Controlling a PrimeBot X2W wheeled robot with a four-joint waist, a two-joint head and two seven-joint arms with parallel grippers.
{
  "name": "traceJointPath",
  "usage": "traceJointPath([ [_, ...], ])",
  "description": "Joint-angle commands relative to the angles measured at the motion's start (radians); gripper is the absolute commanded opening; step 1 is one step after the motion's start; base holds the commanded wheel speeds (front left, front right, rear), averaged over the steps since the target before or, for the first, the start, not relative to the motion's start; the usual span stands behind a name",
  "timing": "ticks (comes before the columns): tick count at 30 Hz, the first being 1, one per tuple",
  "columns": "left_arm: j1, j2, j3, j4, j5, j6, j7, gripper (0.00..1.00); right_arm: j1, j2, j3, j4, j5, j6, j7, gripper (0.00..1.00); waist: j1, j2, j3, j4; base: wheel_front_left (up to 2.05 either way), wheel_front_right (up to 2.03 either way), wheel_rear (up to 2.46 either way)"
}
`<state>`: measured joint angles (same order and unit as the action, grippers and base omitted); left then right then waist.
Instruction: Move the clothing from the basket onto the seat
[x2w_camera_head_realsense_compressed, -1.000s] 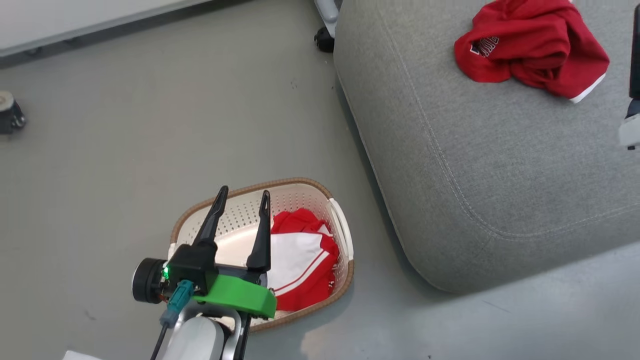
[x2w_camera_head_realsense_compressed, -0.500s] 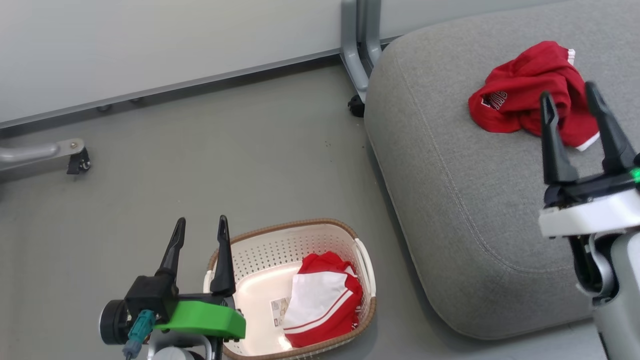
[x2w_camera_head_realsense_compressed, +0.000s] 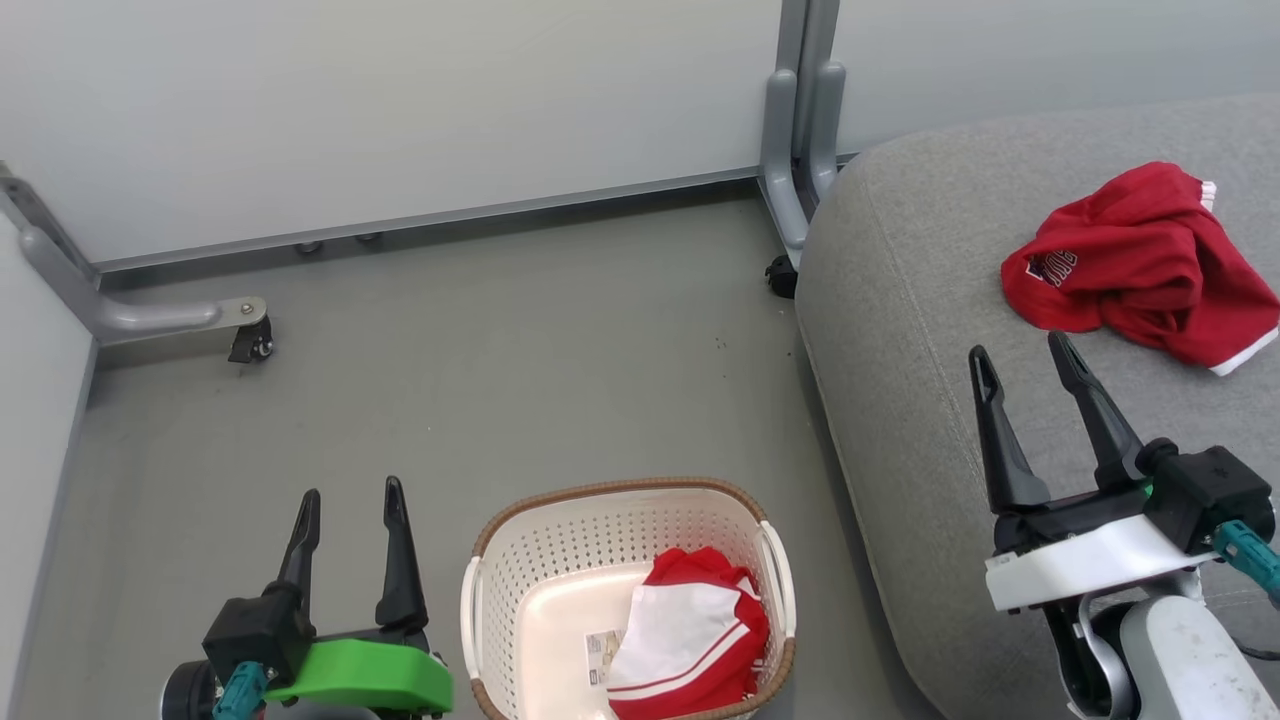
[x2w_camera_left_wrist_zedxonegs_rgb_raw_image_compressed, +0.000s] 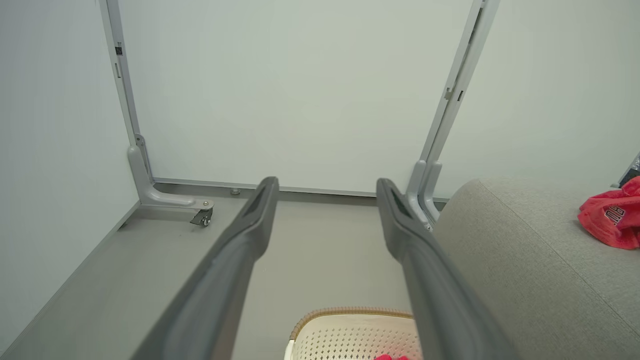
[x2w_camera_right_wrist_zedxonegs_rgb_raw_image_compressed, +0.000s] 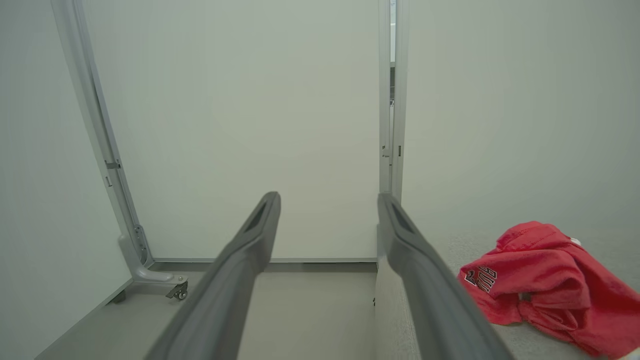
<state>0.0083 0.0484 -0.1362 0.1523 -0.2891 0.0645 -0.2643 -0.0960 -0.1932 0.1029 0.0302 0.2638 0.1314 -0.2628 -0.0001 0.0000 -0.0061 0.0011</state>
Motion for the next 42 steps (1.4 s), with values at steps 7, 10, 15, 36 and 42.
traceJointPath([
  [7, 0.03, 0.004, -0.007, 0.003, -0.024, 0.004, 0.0, 1.0, 0.03, 0.014, -0.014, 0.026, -0.04, -0.001, -0.003, 1.0, 0.0001, 0.0, -0.012, 0.02, 0.0, 0.0, 0.0],
  [10, 0.031, 0.004, -0.01, 0.004, -0.029, 0.007, 0.0, 1.0, 0.027, 0.015, -0.017, 0.031, -0.045, -0.001, -0.003, 1.0, 0.0001, 0.0, -0.013, 0.021, 0.0, 0.0, 0.0],
  [15, 0.029, 0.004, -0.014, 0.002, -0.03, 0.009, 0.0, 1.0, 0.025, 0.014, -0.014, 0.037, -0.051, -0.001, -0.003, 1.0, 0.0001, 0.0, -0.014, 0.018, 0.0, 0.0, 0.0],
  [36, 0.022, 0.004, -0.021, 0.008, -0.027, 0.004, 0.0, 1.0, 0.014, 0.021, -0.023, 0.041, -0.038, -0.001, -0.003, 1.0, 0.0001, 0.0, -0.011, 0.006, 0.0, 0.0, 0.0],
  [42, 0.019, 0.004, -0.025, 0.013, -0.025, 0.005, 0.0, 1.0, 0.014, 0.021, -0.02, 0.04, -0.037, -0.001, -0.003, 1.0, 0.0001, 0.0, -0.009, 0.007, 0.0, 0.0, 0.0],
])
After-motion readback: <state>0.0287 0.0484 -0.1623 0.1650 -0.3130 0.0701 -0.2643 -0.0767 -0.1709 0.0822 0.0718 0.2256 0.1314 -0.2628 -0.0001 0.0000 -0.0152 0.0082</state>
